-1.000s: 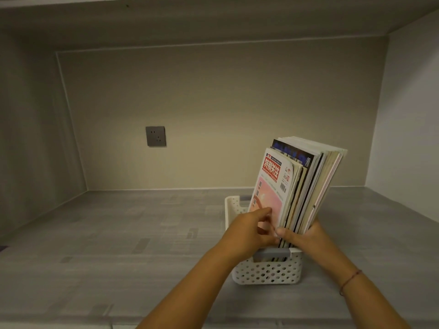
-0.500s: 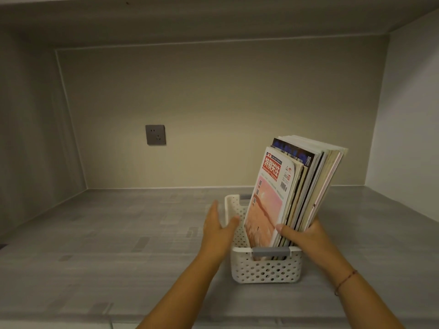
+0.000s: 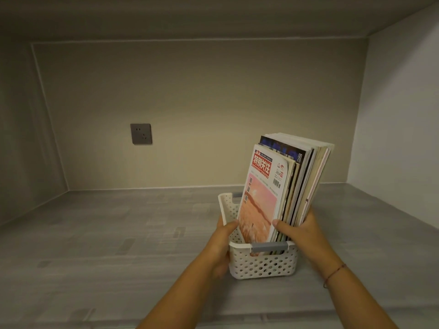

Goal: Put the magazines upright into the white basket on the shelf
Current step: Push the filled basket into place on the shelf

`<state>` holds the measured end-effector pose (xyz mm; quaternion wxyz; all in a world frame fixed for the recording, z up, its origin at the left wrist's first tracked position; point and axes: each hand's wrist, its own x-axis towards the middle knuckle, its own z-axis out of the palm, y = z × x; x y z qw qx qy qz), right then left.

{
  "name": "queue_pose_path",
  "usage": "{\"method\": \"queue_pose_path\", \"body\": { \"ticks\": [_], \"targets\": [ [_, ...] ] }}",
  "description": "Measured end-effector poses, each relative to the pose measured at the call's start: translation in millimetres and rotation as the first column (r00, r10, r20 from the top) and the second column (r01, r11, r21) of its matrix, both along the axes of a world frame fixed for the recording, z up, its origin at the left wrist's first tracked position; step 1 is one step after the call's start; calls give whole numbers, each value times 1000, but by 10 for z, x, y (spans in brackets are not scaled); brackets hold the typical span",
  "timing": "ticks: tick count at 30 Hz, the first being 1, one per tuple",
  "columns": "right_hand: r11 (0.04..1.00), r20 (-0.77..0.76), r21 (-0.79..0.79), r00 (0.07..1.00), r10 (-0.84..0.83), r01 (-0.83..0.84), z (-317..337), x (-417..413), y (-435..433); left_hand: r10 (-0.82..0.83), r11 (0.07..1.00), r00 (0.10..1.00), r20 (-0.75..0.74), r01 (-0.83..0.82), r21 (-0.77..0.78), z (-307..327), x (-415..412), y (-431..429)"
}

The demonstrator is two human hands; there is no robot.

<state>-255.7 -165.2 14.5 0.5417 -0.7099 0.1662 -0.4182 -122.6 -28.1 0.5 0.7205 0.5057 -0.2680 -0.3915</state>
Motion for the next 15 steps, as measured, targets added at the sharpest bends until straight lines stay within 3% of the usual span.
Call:
{"method": "queue_pose_path", "body": {
  "ticks": [15],
  "targets": [
    [992,-35,23,992,-123,124,98,-771,-1028,-103,993,993,-58,100,-58,-11,-617,-1256]
  ]
}}
